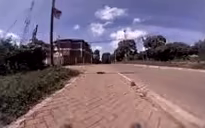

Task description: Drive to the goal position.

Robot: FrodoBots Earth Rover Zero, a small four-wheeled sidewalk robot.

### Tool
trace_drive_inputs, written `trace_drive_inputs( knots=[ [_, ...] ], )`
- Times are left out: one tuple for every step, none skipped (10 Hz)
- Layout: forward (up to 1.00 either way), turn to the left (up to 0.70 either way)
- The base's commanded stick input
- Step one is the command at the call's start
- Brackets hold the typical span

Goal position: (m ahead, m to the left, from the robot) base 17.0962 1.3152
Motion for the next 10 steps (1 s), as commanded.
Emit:
trace_drive_inputs(
  knots=[
    [1.0,0.0],
    [1.0,-0.22],
    [1.0,-0.15],
    [1.0,0.0],
    [1.0,0.0],
    [1.0,0.0],
    [1.0,0.0],
    [1.0,0.0],
    [1.0,0.0],
    [1.0,0.0]
  ],
)
